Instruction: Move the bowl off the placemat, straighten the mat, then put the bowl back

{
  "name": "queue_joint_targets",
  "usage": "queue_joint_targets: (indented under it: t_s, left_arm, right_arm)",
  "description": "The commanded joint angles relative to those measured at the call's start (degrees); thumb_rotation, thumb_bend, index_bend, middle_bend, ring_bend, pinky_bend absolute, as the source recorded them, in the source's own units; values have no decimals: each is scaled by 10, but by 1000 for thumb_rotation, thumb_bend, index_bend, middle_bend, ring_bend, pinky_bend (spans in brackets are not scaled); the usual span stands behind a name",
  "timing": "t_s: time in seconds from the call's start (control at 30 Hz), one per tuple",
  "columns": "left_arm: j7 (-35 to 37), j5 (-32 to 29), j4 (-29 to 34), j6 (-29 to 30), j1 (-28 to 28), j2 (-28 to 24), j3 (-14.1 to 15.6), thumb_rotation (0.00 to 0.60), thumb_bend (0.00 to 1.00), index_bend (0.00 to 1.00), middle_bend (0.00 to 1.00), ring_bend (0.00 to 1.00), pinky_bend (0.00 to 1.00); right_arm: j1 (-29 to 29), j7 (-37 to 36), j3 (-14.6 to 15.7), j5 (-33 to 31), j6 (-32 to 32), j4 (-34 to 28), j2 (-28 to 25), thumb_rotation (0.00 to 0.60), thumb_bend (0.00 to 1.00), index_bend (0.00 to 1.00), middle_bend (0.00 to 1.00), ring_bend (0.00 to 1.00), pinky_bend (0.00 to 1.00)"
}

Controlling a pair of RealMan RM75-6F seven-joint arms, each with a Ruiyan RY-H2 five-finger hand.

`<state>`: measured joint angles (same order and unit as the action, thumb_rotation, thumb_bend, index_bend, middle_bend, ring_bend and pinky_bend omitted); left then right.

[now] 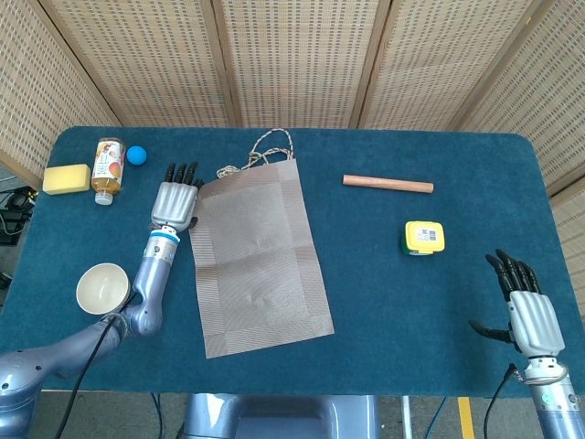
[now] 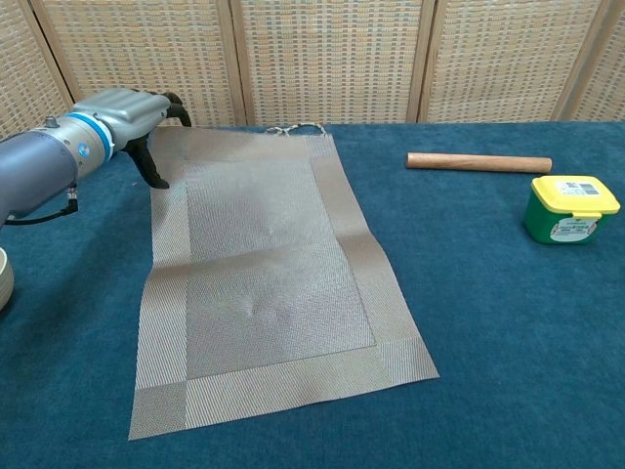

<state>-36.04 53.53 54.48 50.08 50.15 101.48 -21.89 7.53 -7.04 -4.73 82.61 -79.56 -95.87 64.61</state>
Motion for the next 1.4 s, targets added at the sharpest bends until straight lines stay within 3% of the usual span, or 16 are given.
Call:
queue_joint_targets:
  t_s: [0.03, 0.13, 0.3, 0.47, 0.7, 1.03, 1.2, 1.4]
  left_arm:
    - [19, 2, 32, 17, -11, -18, 2, 600, 49, 48, 0, 0, 0]
    - [41, 8, 65, 33, -26, -36, 3, 600, 48, 45, 0, 0, 0]
    - [86, 54, 154, 91, -74, -89, 30, 600, 49, 45, 0, 0, 0]
    - [125, 113, 258, 169, -142, -146, 75, 600, 44, 45, 0, 0, 0]
    - [136, 148, 394, 266, -248, -230, 148, 600, 0, 35, 0, 0, 0]
    - [117, 238, 444, 393, -355, -265, 231, 600, 0, 0, 0, 0, 0]
    - [142, 258, 446, 404, -373, -283, 241, 600, 0, 0, 0, 0, 0]
    - [168, 266, 449, 406, -388, -301, 237, 600, 0, 0, 0, 0, 0]
  right_arm:
    - [-1, 0, 1, 3, -2, -1, 0, 600, 148, 0, 0, 0, 0]
    - [-2, 0, 3, 8, -6, -2, -1, 600, 149, 0, 0, 0, 0]
    - [-3, -1, 5, 15, -9, -3, 0, 600, 149, 0, 0, 0, 0]
    - [-2, 0, 9, 20, -5, -3, 1, 600, 149, 0, 0, 0, 0]
    - [2, 3, 18, 33, 4, 0, 6, 600, 135, 0, 0, 0, 0]
    - [8, 13, 31, 58, 8, 12, 22, 600, 90, 0, 0, 0, 0]
    - [9, 20, 36, 75, 1, 19, 38, 600, 60, 0, 0, 0, 0]
    - [22, 45, 42, 99, 8, 16, 93, 600, 42, 0, 0, 0, 0]
